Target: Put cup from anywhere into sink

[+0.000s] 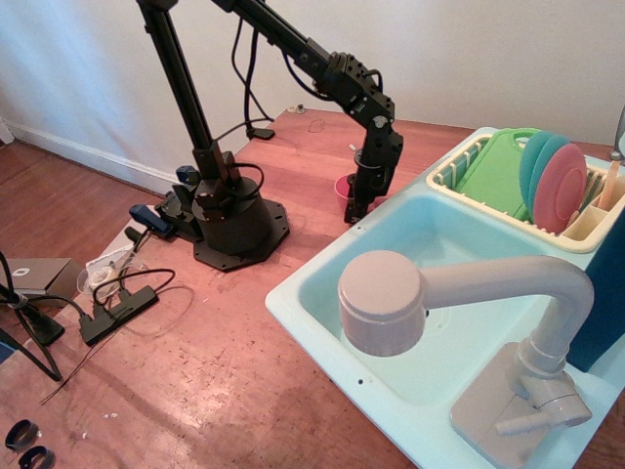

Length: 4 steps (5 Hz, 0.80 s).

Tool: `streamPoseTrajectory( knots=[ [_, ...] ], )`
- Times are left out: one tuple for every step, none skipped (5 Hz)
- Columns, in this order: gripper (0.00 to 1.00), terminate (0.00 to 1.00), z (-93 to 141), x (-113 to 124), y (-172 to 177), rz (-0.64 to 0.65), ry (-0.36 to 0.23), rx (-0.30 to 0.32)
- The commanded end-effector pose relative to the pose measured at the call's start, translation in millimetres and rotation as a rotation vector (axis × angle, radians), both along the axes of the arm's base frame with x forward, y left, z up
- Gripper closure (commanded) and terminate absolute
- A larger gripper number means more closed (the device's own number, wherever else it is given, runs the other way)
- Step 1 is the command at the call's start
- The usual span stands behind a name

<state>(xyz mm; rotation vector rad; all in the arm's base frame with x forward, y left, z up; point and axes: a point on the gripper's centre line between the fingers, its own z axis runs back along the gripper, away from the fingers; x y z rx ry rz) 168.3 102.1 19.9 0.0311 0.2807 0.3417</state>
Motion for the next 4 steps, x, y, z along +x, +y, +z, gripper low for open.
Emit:
streamPoseTrajectory(
  knots=[
    [1.00, 0.00, 2, 9, -1, -0.017, -0.029, 0.010],
    [1.00, 0.00, 19, 18, 1, -0.070, -0.023, 0.026],
    [1.00, 0.00, 69, 20, 19, -0.067, -0.051, 0.134],
    [1.00, 0.00, 120, 23, 27, -0.072, -0.103, 0.189]
  ],
)
